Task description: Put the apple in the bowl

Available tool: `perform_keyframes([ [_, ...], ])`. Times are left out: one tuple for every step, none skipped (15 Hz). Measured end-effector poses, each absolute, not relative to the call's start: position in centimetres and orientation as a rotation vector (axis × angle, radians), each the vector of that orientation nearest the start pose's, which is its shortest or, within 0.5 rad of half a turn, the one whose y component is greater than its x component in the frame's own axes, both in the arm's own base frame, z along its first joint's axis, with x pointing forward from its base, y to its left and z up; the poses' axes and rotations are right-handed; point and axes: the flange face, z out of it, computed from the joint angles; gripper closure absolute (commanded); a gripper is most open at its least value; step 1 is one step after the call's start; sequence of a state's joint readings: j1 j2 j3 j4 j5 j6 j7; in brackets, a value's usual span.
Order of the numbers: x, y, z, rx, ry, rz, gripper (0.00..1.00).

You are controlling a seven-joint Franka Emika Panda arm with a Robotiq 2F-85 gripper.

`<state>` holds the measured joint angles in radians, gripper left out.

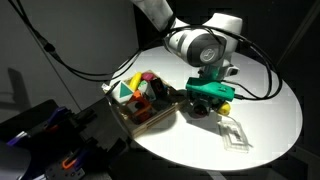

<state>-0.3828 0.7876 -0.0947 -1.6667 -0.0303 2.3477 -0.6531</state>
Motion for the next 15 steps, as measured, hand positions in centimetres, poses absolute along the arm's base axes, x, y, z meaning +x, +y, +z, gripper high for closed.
perform_keyframes([
  [59.5,-30.2,14.5,-3.137,-0.349,0.207,0.64],
  [59.5,-30.2,15.1,-3.14,-0.348,0.198,0.64],
  [59.5,-30.2,15.7,-3.143,-0.347,0.19,0.64],
  [59.6,-30.2,16.3,-3.146,-0.344,0.182,0.64],
  [59.6,-30.2,17.0,-3.148,-0.34,0.177,0.64],
  [59.6,-30.2,17.5,-3.148,-0.337,0.174,0.64],
  [59.5,-30.2,18.1,-3.15,-0.335,0.168,0.64],
  [59.5,-30.2,18.6,-3.152,-0.333,0.16,0.64],
  [59.5,-30.2,19.2,-3.154,-0.332,0.15,0.64],
  [59.6,-30.1,19.7,-3.157,-0.331,0.138,0.64],
  [59.8,-30.1,20.1,-3.159,-0.331,0.128,0.64],
  [59.9,-30.0,20.6,-3.161,-0.332,0.117,0.64],
  [60.0,-29.9,21.0,-3.162,-0.332,0.105,0.64],
  [60.2,-29.8,21.4,-3.162,-0.332,0.092,0.64],
  [60.3,-29.6,21.8,-3.162,-0.333,0.079,0.64],
])
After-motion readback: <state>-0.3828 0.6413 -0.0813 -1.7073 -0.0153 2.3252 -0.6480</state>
